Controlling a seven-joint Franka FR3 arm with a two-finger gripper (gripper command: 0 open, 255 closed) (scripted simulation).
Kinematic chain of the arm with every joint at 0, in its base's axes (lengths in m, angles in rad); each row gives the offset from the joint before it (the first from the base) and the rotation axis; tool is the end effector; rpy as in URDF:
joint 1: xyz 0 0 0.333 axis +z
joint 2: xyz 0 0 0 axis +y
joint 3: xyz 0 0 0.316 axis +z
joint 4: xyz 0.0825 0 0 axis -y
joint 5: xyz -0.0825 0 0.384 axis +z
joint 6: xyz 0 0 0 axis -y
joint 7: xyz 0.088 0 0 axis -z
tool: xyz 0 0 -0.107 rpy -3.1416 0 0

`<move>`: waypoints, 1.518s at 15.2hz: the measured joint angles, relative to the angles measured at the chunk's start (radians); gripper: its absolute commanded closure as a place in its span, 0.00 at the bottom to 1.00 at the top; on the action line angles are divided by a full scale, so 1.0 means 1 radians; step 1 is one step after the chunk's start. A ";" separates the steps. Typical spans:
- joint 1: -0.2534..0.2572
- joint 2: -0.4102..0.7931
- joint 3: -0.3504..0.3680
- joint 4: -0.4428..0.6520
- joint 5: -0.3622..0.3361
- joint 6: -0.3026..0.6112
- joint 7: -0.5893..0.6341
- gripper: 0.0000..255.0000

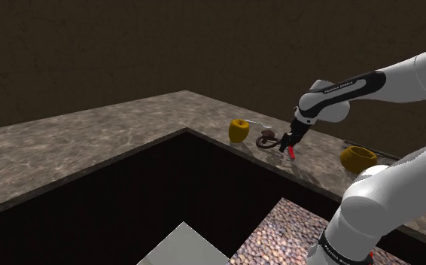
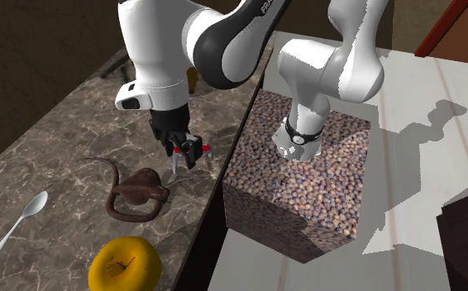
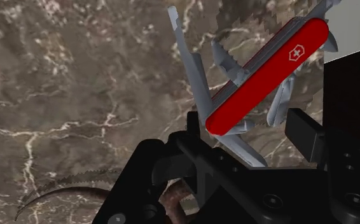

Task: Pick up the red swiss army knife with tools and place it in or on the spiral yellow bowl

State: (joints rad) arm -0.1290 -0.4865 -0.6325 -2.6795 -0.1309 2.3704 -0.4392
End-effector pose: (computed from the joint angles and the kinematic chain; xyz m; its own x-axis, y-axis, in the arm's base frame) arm 0.2936 -0.2652 0.3697 0.9647 -0.1948 0.1770 -0.1764 -0.9777 -0.1141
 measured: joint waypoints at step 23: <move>-0.026 -0.141 0.109 0.215 -0.003 -0.351 0.069 1.00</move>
State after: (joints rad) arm -0.1554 -0.6277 -0.5233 -2.4646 -0.1339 2.0189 -0.3698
